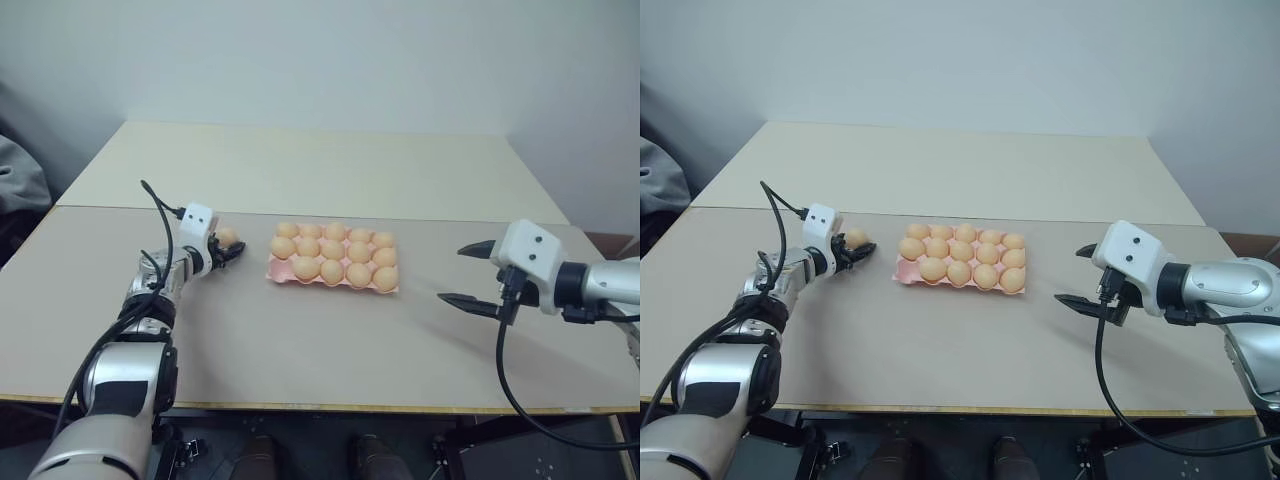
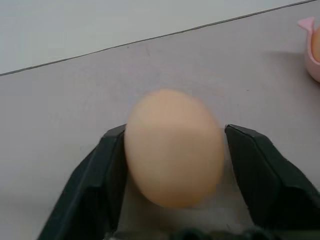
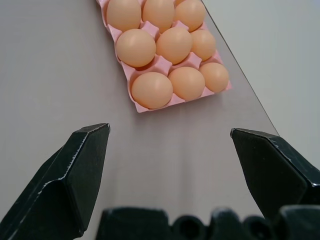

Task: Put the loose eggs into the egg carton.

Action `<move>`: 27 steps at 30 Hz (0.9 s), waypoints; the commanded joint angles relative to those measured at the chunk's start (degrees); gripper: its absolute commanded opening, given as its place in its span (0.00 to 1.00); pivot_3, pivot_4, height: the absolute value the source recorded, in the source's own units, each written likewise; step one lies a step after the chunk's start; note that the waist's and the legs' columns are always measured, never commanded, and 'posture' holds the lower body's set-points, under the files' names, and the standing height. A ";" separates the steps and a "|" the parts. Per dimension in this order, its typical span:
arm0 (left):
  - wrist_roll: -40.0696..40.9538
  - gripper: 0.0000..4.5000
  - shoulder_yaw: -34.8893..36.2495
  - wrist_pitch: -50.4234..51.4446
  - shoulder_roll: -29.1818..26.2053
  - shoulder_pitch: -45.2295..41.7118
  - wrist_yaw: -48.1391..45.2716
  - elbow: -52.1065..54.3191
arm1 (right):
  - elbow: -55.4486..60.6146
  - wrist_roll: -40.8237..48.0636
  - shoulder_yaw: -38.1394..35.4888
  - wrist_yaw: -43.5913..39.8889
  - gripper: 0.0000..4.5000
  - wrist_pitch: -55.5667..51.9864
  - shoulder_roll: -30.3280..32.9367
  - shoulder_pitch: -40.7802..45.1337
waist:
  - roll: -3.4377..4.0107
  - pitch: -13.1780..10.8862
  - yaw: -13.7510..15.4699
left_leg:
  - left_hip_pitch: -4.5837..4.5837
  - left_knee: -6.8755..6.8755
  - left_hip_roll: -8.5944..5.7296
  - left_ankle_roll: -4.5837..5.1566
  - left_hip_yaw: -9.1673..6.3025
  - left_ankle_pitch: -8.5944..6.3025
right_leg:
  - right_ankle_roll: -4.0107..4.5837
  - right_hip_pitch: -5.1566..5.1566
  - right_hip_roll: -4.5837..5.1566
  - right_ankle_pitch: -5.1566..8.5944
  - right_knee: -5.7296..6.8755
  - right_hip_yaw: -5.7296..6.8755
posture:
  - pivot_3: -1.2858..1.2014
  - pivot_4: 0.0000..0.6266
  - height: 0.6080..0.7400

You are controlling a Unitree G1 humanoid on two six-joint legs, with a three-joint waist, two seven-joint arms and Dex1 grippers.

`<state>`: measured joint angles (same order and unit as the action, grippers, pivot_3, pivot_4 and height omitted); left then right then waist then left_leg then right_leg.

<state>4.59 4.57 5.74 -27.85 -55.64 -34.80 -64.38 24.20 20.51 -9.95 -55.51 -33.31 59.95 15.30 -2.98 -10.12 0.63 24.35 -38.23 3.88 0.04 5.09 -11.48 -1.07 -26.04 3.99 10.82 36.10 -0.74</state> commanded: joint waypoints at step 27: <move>11.45 0.58 -3.03 3.83 -4.01 18.25 -28.51 43.91 | 1.20 -0.33 -1.52 2.46 1.00 1.09 -0.55 -0.10 | 0.01 0.00 -0.25 | -0.04 -0.08 0.02 0.01 -0.04 0.00 | -0.08 0.07 -0.02 0.05 0.04 -0.01 | 0.52 0.24 1.00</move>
<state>15.14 1.42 8.99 -31.80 -36.06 -62.48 -21.10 23.66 20.33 -9.88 -53.72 -32.93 59.20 15.18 -2.97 -10.12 0.38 24.31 -38.31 3.90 0.05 5.05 -11.48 -1.13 -25.96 3.98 10.87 36.13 -0.75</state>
